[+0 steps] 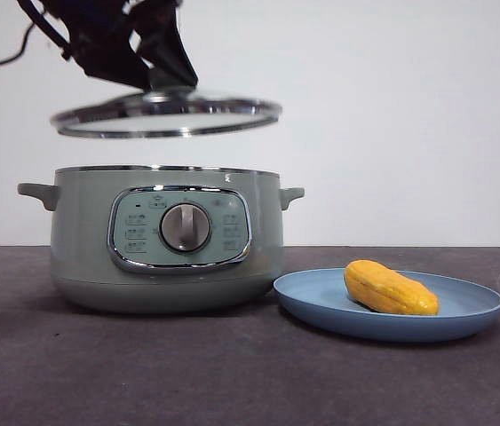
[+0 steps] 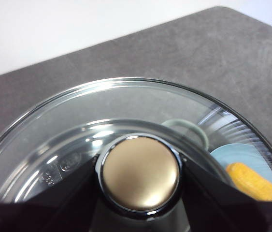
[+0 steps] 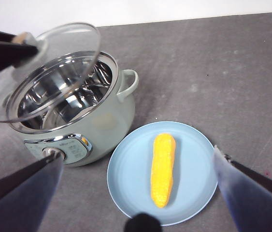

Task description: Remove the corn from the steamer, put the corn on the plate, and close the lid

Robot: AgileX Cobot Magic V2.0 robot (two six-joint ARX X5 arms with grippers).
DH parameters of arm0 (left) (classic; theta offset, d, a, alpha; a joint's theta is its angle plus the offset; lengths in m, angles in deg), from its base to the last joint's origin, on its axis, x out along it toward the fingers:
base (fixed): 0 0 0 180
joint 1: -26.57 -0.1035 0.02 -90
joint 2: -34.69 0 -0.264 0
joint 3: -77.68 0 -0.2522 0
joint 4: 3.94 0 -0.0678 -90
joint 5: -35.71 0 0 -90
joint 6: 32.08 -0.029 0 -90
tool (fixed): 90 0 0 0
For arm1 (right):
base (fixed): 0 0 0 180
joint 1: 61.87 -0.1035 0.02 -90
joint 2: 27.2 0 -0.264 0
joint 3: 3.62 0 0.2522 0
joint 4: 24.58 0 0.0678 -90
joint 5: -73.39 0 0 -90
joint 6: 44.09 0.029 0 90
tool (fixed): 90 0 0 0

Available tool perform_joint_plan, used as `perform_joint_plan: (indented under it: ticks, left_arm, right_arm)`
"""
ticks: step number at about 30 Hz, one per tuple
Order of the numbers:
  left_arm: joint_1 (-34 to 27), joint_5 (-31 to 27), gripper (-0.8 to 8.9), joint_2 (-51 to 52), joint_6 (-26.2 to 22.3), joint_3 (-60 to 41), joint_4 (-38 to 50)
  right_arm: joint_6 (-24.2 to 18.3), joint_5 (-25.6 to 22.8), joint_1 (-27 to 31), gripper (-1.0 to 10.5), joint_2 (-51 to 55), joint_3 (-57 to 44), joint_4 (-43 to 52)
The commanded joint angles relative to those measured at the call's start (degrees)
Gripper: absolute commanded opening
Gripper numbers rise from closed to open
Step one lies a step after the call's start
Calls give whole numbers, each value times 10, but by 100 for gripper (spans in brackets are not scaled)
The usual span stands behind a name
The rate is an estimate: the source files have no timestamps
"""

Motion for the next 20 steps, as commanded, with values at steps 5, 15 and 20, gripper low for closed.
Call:
perform_joint_plan:
  ticks: [5,15,20]
  left_arm:
    - [1,0,-8,-36,-9,8,41]
    - [0,-17,-9,-57,-32,8,43]
    - [-7,-16,-9,-62,-33,8,37]
  right_arm:
    - [-3,-2,-1,599,0,-3,4]
    - [-3,1,-1,599,0,-3,3]
    - [-2,2,-1,599,0,-3,4]
